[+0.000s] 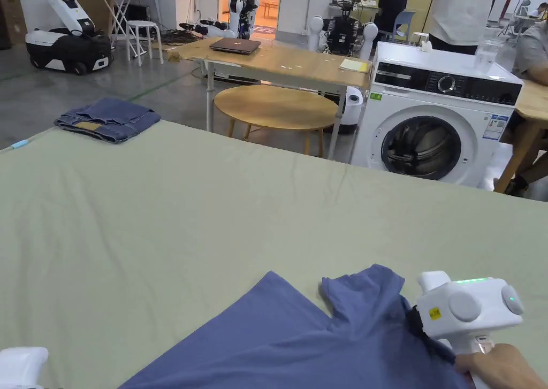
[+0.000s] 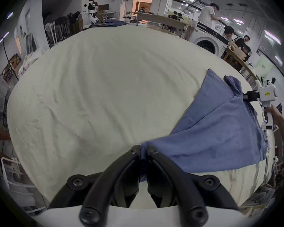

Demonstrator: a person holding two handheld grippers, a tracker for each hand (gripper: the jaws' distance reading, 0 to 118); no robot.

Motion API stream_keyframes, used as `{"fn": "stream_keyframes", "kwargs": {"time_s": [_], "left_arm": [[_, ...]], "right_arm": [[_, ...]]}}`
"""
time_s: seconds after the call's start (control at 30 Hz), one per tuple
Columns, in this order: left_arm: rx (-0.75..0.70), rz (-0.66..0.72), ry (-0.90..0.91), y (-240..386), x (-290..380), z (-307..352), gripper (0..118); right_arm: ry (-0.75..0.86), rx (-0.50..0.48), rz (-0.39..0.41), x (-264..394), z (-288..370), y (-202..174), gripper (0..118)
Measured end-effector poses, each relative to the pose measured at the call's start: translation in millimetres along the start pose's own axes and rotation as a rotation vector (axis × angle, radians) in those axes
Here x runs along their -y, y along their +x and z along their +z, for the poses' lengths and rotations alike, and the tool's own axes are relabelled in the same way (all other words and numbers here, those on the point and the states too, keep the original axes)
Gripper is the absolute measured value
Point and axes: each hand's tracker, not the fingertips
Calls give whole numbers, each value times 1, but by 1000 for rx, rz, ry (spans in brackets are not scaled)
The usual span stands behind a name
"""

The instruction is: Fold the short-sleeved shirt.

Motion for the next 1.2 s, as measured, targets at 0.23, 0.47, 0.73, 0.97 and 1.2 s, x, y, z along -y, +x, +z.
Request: {"fn": "stream_keyframes", "kwargs": {"time_s": [0.23,0.47,0.73,0.97,1.2], "left_arm": [[31,-20,107,-2,-9,21,1],[78,-72,287,11,-48,84,1],[140,-157,453,53,-148,163,1],[159,-240,596,107,-237,232,1],[139,-247,659,144,-317,256,1]], "right_arm": [[230,137,-28,13,76,-20,1],[456,270,-48,22,206,-8,1],[704,429,-151,27,338,37,1],[822,515,-211,10,421,64,1],[905,543,-283,-28,463,82,1]]}}
